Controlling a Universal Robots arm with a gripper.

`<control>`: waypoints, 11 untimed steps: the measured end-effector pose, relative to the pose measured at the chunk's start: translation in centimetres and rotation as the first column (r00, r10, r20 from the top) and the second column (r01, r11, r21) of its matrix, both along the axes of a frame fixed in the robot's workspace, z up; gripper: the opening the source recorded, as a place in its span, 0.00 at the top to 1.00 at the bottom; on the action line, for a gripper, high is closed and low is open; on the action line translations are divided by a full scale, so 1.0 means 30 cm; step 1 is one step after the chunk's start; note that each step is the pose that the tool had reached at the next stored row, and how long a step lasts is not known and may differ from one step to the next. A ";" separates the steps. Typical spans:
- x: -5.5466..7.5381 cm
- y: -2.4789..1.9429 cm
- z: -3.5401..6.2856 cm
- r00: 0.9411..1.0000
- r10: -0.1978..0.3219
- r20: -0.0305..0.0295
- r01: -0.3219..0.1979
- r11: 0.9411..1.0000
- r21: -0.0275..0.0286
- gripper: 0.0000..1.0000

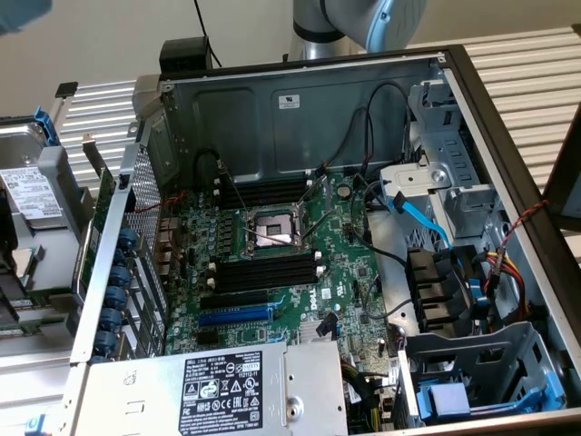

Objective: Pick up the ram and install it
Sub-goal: 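Pick up the ram and move it above insertion slot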

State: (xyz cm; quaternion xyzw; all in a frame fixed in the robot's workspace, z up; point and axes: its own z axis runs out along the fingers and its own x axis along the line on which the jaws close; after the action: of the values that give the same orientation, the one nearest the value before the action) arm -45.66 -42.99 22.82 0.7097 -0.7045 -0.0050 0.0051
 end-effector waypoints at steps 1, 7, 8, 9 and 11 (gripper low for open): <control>0.001 -0.004 -0.004 1.000 0.000 0.000 0.000 1.000 0.000 0.64; 0.008 -0.006 -0.034 1.000 0.004 0.000 -0.004 1.000 0.004 0.64; 0.008 -0.007 -0.039 1.000 0.005 0.000 -0.005 1.000 0.005 0.64; 0.008 -0.007 -0.044 1.000 0.006 0.000 -0.006 1.000 0.007 0.64; 0.009 -0.007 -0.052 1.000 0.008 -0.002 -0.008 1.000 0.010 0.64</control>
State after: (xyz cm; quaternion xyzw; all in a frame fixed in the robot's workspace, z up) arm -45.38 -43.19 21.27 0.7125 -0.7016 -0.0089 0.0022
